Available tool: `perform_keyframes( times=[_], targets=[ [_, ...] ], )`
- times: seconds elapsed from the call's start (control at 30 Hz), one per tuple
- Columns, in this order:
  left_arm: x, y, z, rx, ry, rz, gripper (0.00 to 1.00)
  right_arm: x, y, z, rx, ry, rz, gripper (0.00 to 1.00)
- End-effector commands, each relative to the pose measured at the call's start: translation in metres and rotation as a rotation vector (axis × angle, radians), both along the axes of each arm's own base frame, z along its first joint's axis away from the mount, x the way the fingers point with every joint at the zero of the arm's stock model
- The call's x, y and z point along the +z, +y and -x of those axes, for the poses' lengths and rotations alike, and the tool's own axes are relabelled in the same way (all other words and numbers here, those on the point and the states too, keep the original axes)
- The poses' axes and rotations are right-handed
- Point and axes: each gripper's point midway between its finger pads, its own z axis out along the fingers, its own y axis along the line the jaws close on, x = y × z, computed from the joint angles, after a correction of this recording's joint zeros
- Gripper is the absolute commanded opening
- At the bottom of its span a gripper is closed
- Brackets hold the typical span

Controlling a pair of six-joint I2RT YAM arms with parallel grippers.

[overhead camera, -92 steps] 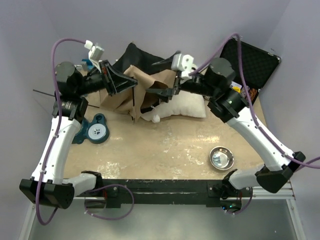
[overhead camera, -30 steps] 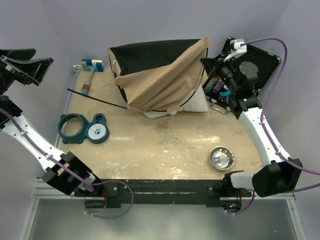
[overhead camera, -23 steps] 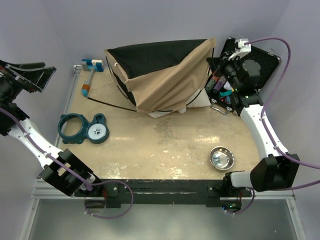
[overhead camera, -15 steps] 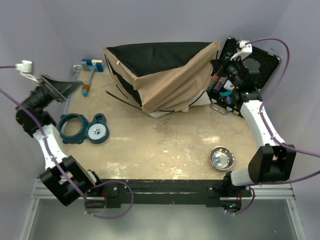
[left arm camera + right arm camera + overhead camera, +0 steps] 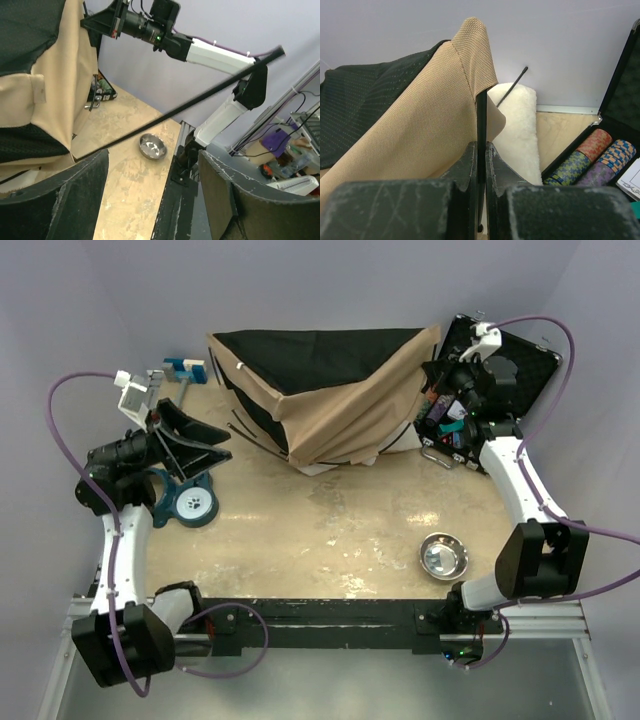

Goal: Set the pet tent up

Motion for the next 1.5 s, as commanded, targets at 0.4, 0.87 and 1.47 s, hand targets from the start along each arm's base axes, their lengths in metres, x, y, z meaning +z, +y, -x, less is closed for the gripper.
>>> perform_keyframes(
  times=[0.4,0.87,1.47],
  targets=[
    [0.066,-0.042,0.064,-0.182,-0.894,-0.089,0.67,-0.008,-0.003,-0.002,0.012,0.008,0.079,0.0],
    [0.069,-0.051,0.059,-0.238,-0.845,-0.04,0.17,-0.011,0.004,-0.004,0.052,0.015,0.075,0.0],
    [0.069,-0.053,0.025,-0.225,-0.617,-0.034,0.0,0.024,-0.006,0.061,0.226,-0.043,0.606,0.93]
  ],
)
